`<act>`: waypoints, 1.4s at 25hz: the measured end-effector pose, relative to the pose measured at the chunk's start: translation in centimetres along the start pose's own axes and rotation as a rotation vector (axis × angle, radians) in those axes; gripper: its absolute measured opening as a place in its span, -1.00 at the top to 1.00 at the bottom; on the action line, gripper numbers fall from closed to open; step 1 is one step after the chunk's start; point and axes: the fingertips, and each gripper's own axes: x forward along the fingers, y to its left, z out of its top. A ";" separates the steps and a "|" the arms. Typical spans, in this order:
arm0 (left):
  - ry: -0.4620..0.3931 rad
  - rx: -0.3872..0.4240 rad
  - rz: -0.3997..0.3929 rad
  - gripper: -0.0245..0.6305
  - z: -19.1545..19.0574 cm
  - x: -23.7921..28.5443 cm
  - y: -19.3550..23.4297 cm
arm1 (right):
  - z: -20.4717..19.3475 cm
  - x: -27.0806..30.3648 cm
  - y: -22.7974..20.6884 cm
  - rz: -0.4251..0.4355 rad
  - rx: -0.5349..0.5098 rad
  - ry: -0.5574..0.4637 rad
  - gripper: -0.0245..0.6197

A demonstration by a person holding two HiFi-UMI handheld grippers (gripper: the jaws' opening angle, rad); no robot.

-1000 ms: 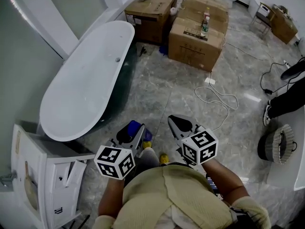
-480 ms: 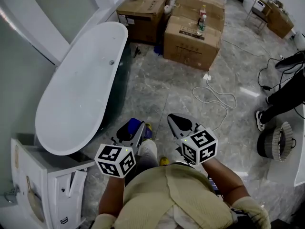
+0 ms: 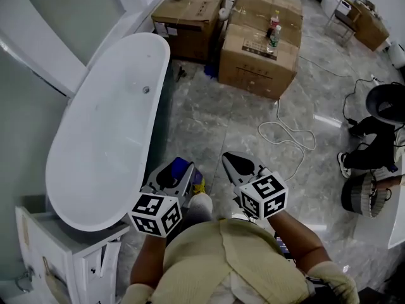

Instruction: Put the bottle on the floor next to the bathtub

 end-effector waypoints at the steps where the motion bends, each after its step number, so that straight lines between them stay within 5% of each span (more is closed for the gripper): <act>1: 0.002 -0.003 -0.002 0.31 0.6 0.5 0.9 | 0.6 1.0 -0.2 -0.002 0.000 0.001 0.84; 22: 0.046 0.023 -0.070 0.31 7.9 8.9 13.4 | 7.1 15.2 -3.6 -0.074 -0.001 0.038 0.84; 35: 0.054 -0.046 -0.018 0.31 8.8 15.6 18.3 | 8.5 21.9 -8.8 -0.053 -0.001 0.074 0.84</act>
